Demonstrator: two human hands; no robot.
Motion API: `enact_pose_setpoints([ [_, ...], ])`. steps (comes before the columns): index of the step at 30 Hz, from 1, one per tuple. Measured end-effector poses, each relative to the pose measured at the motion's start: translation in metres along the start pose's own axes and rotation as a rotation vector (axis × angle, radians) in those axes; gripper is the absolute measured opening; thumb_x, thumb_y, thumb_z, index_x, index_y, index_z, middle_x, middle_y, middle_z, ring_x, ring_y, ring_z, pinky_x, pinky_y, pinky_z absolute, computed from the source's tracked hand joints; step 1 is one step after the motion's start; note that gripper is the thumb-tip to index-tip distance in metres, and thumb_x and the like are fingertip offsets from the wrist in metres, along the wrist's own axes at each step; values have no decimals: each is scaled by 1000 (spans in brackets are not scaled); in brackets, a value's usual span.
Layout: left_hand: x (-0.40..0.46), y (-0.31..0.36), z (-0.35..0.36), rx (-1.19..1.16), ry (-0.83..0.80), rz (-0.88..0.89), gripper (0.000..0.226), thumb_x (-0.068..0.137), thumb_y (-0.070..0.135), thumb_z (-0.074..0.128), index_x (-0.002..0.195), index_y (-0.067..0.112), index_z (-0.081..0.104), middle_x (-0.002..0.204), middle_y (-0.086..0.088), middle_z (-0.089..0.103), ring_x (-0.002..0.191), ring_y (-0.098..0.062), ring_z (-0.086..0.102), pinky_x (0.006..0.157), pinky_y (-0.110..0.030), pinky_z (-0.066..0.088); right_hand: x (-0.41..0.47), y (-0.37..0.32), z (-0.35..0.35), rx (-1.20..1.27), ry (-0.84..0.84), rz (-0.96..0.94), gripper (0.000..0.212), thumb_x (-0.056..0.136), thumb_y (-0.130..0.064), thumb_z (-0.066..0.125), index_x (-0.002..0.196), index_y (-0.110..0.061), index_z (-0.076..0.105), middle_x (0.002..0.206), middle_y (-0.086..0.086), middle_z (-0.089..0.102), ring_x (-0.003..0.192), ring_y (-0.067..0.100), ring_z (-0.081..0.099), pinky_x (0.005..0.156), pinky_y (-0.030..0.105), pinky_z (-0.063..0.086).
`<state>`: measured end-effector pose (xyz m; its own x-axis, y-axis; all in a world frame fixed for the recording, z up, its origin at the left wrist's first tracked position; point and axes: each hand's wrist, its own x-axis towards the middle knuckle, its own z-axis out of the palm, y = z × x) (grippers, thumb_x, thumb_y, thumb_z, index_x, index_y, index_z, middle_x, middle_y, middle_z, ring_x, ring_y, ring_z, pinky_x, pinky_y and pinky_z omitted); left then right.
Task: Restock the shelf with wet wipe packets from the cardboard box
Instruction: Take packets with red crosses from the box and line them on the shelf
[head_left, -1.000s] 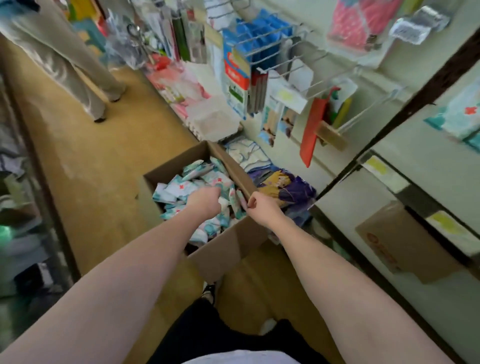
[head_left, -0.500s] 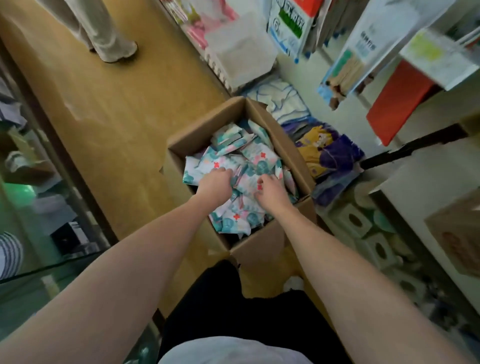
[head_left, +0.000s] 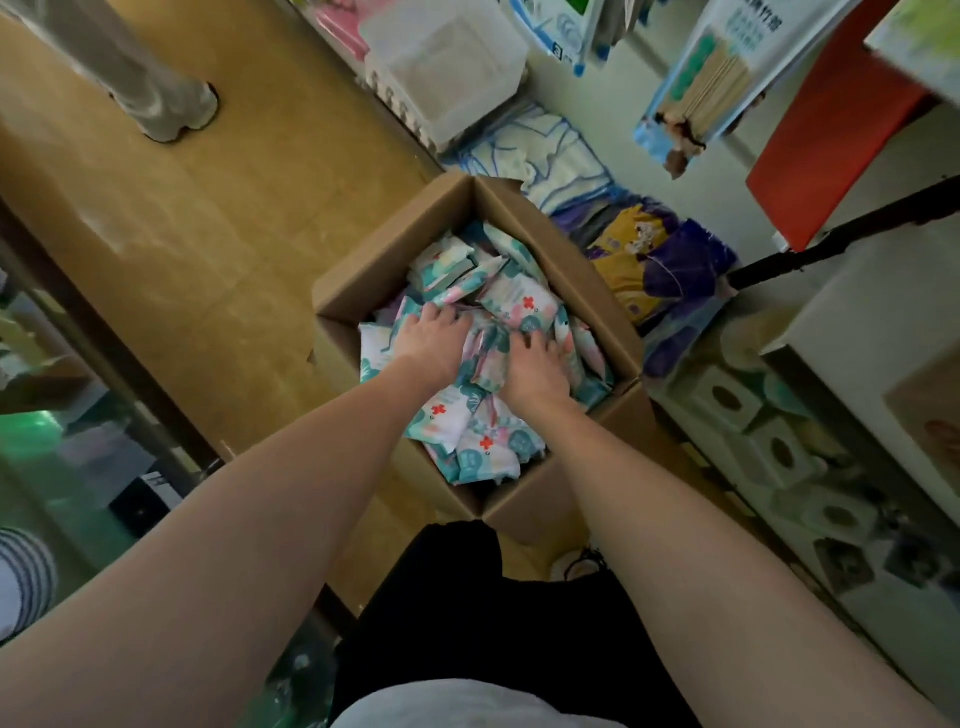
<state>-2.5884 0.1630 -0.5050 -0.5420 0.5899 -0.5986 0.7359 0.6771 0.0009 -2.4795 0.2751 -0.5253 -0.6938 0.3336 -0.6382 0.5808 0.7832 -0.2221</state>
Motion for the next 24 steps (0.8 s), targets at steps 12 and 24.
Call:
enact_pose_setpoints([
  [12,-13,27,-38,134,21,7,27,90,9,51,115,16,58,121,-9,58,120,-32,44,98,-45,38,-16,20,-25,139,-15,77,92,84,-29,76,151,-6,19,144,22,43,136,38,37,108,45,40],
  [24,-49,129,-128,-25,69,101,28,89,6,52,116,12,58,117,-11,61,105,-32,60,83,-45,53,-98,112,-111,431,174,106,33,93,-14,66,123,-19,51,116,6,62,98,28,61,78,41,55],
])
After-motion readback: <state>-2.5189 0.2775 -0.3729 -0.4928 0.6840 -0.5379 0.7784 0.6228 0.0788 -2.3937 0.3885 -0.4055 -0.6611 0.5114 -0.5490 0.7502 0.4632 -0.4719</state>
